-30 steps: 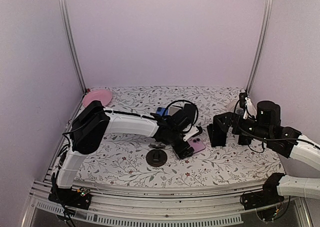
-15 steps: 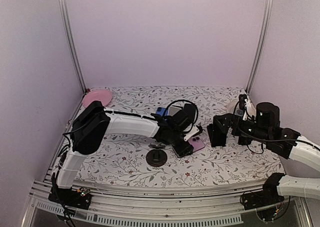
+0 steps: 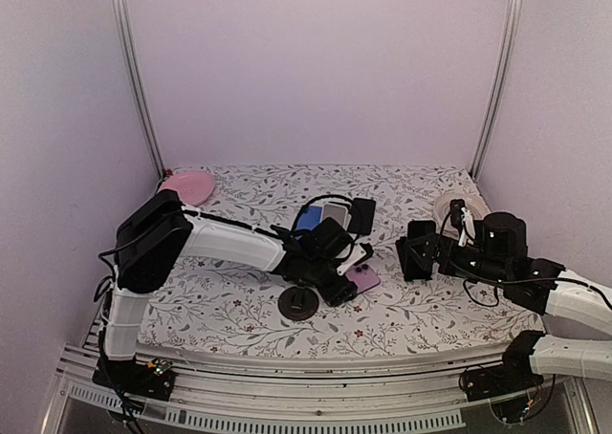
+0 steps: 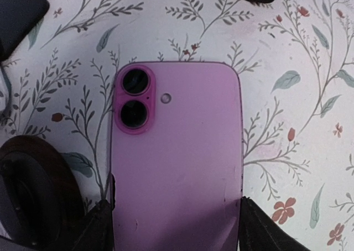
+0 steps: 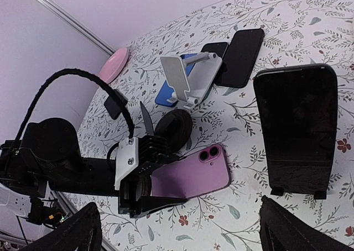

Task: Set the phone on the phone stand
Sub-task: Pick up the phone from the center of the board, then pass from the left arm to the right, then pass from the right arm to the left

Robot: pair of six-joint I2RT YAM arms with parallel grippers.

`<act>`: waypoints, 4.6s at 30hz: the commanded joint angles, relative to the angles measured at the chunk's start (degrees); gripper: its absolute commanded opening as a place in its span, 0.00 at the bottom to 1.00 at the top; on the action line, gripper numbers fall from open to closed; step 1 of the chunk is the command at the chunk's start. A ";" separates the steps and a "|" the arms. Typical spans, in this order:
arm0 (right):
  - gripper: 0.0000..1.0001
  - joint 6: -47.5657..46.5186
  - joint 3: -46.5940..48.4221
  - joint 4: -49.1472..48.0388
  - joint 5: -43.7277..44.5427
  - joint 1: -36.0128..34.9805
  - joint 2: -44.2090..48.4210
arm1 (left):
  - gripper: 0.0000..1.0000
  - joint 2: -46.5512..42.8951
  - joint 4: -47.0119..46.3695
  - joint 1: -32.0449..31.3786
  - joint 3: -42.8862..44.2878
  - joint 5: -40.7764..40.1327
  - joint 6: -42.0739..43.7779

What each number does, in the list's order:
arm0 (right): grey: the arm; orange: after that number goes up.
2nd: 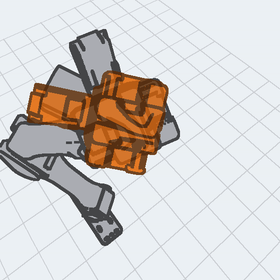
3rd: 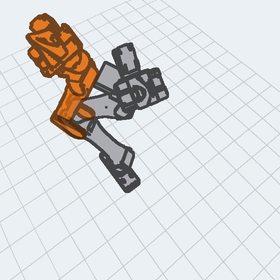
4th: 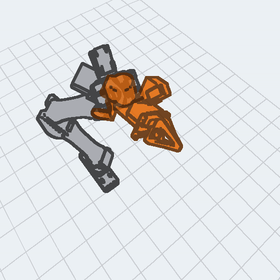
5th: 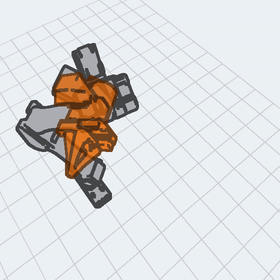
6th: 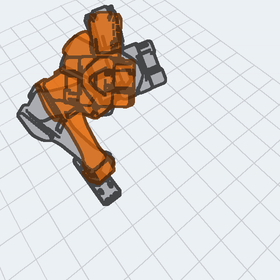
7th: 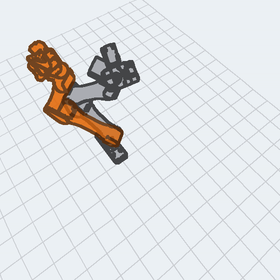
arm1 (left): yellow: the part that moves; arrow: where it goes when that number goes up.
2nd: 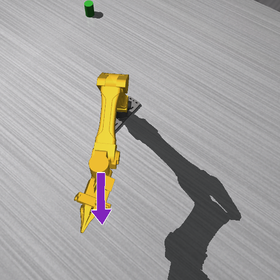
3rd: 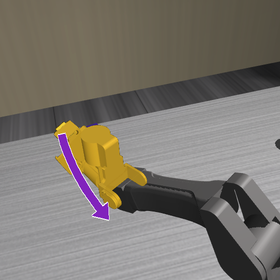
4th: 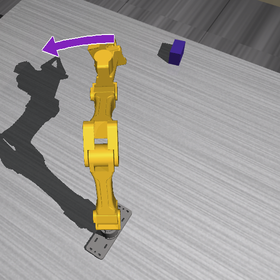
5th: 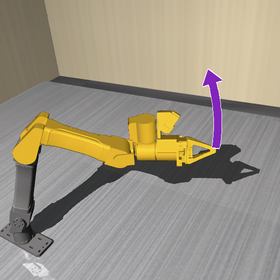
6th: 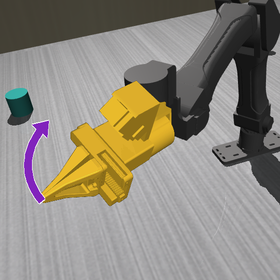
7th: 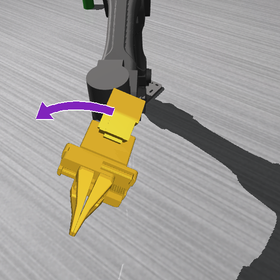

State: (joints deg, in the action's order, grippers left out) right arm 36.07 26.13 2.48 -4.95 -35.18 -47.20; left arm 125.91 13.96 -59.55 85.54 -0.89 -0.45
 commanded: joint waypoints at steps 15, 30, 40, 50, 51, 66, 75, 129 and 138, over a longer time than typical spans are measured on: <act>0.95 11.67 -10.84 -18.56 -7.56 -1.07 -6.09 | 0.50 -10.78 -10.98 -2.82 -10.84 -2.61 1.00; 0.82 16.18 -12.50 -25.71 -6.81 -3.73 -10.93 | 0.50 -17.80 -16.38 -6.24 -13.21 -1.72 3.67; 0.69 18.72 -12.66 -29.89 -8.32 -5.15 -11.83 | 0.50 -18.64 -17.14 -8.23 -11.78 -1.83 4.67; 0.45 22.47 -13.91 -33.65 -9.61 -5.17 -11.70 | 0.50 -19.52 -18.34 -9.25 -12.19 -2.12 4.49; 0.41 22.70 -13.89 -33.72 -9.84 -5.16 -11.61 | 0.50 -19.60 -18.54 -9.33 -12.34 -2.14 4.49; 0.03 26.22 -15.26 -32.52 -7.78 -5.33 -5.74 | 0.96 -20.73 -20.69 -10.82 -15.00 -8.04 4.06; 0.02 29.55 -15.84 -28.51 -4.14 -5.28 0.63 | 0.95 -19.42 -21.86 -16.22 -16.33 -20.99 8.02; 0.03 43.43 -12.46 -23.22 -4.19 -5.87 3.03 | 0.00 -6.12 -19.08 -19.46 -5.35 -47.33 15.23; 0.77 40.06 -12.41 -23.76 -3.75 -5.93 4.22 | 0.00 -9.49 -20.02 -19.00 -7.32 -44.98 12.78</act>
State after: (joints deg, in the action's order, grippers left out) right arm 79.96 12.47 -17.72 -8.25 -40.80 -44.23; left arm 120.46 -4.34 -79.77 79.07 -46.98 16.32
